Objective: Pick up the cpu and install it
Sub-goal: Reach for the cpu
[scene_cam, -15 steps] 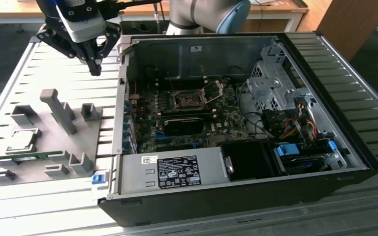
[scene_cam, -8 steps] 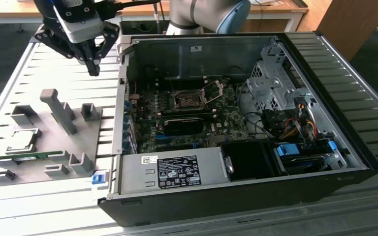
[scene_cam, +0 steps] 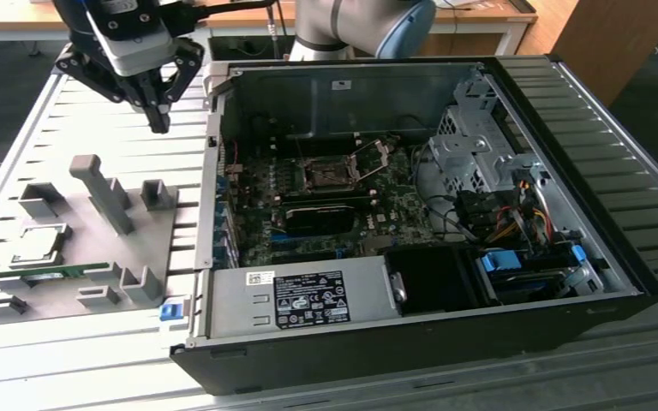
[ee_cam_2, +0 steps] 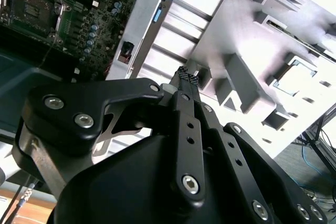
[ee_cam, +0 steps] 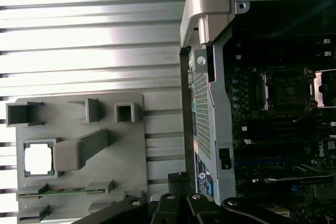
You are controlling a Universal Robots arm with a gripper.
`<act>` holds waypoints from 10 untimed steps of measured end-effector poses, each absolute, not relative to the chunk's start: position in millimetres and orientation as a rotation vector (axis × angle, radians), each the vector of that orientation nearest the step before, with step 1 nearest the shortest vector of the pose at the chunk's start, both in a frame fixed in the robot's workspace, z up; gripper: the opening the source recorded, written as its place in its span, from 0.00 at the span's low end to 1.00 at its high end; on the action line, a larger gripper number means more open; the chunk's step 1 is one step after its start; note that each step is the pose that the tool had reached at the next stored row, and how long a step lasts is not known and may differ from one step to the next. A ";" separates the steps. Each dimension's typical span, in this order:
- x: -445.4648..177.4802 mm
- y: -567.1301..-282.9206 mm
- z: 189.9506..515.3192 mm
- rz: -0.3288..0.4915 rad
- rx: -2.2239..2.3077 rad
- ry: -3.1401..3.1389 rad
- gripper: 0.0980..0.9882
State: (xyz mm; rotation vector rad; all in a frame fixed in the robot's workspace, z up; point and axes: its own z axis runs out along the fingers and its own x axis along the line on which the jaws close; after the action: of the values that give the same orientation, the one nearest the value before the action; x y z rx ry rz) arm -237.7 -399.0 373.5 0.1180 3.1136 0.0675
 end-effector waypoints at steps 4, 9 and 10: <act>-240.1 -398.9 373.2 0.068 0.118 3.114 0.01; -243.6 -398.9 372.9 0.068 0.118 3.114 0.01; -244.2 -398.9 372.8 0.068 0.118 3.114 0.01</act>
State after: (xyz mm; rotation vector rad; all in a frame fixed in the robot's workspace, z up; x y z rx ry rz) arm -244.2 -398.9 372.8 0.1180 3.1137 0.0676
